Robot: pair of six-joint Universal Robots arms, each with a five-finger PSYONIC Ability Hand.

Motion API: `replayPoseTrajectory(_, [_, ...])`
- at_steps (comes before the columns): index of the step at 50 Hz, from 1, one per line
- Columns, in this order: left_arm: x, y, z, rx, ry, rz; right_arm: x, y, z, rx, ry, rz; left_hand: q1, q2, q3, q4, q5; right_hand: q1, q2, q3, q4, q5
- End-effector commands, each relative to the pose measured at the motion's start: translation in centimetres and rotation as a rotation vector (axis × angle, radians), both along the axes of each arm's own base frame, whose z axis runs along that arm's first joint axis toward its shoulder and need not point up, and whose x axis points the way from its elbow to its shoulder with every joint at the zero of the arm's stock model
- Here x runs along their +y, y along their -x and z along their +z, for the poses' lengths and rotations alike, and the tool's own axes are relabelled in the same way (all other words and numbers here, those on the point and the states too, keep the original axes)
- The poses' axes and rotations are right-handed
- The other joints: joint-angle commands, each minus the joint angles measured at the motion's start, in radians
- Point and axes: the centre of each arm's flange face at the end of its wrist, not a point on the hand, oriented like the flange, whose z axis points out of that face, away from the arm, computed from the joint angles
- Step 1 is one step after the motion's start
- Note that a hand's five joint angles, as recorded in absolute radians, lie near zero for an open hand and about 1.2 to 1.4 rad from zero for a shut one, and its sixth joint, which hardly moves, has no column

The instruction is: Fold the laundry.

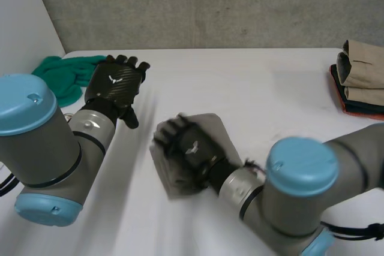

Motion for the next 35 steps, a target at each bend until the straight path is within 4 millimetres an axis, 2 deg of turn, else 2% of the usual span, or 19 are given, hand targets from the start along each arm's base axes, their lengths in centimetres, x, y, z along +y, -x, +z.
replayPoseTrajectory(1, [1.3,3.1,0.7,0.151,-0.045,-0.082,-7.8,5.2,5.2,-0.316,-0.256,-0.319,-0.012,-0.035,-0.037,-0.028,-0.048,-0.052,-0.038,-0.037,-0.041,-0.047])
replayPoseTrajectory(5, [2.5,5.6,-0.4,0.198,-0.114,-0.149,-9.4,6.1,5.2,-0.332,-0.415,-0.391,-0.012,-0.035,-0.037,-0.028,-0.048,-0.052,-0.038,-0.037,-0.041,-0.047])
replayPoseTrajectory(9, [3.4,7.8,-3.0,0.172,-0.211,-0.188,-10.2,5.9,3.2,-0.227,-0.520,-0.431,-0.012,-0.035,-0.037,-0.028,-0.048,-0.052,-0.038,-0.037,-0.041,-0.047])
replayPoseTrajectory(10, [3.3,8.2,-4.3,0.139,-0.256,-0.177,-10.4,5.8,3.0,-0.208,-0.533,-0.433,-0.012,-0.035,-0.037,-0.028,-0.048,-0.052,-0.038,-0.037,-0.041,-0.047])
replayPoseTrajectory(13, [2.8,7.9,-6.5,0.067,-0.331,-0.098,-11.1,5.3,2.1,-0.144,-0.577,-0.442,-0.008,-0.032,-0.033,-0.024,-0.044,-0.052,-0.038,-0.037,-0.041,-0.047])
replayPoseTrajectory(14, [2.5,7.4,-7.6,0.013,-0.376,-0.022,-11.4,5.2,1.7,-0.132,-0.592,-0.444,-0.012,-0.035,-0.037,-0.028,-0.048,-0.052,-0.038,-0.037,-0.041,-0.047])
replayPoseTrajectory(18, [2.5,5.6,-9.5,-0.107,-0.462,0.132,-12.0,4.5,-0.1,-0.072,-0.658,-0.445,-0.012,-0.035,-0.037,-0.028,-0.048,-0.052,-0.038,-0.037,-0.041,-0.047])
replayPoseTrajectory(24, [2.1,4.6,-10.1,-0.136,-0.491,0.165,-11.9,4.0,-1.8,0.026,-0.702,-0.438,-0.012,-0.035,-0.037,-0.028,-0.048,-0.052,-0.038,-0.037,-0.041,-0.047])
replayPoseTrajectory(27, [2.4,4.4,-9.9,-0.142,-0.492,0.160,-11.8,4.1,-1.5,0.061,-0.659,-0.426,-0.011,-0.035,-0.036,-0.027,-0.047,-0.052,-0.038,-0.037,-0.041,-0.047])
replayPoseTrajectory(29, [2.4,4.5,-8.9,-0.125,-0.478,0.150,-12.0,4.3,-0.7,0.065,-0.593,-0.442,-0.012,-0.035,-0.037,-0.028,-0.048,-0.052,-0.038,-0.037,-0.041,-0.047])
replayPoseTrajectory(31, [2.5,4.8,-7.1,-0.082,-0.450,0.113,-12.2,4.5,0.3,0.057,-0.533,-0.462,-0.012,-0.035,-0.037,-0.028,-0.048,-0.052,-0.038,-0.037,-0.041,-0.047])
replayPoseTrajectory(33, [2.5,5.2,-5.7,-0.047,-0.428,0.078,-11.9,4.9,1.6,0.051,-0.438,-0.489,-0.012,-0.035,-0.037,-0.028,-0.048,-0.052,-0.038,-0.037,-0.041,-0.047])
replayPoseTrajectory(35, [2.5,5.6,-3.6,0.012,-0.388,0.019,-11.1,4.9,2.4,0.053,-0.372,-0.482,-0.012,-0.035,-0.037,-0.028,-0.048,-0.052,-0.038,-0.037,-0.041,-0.047])
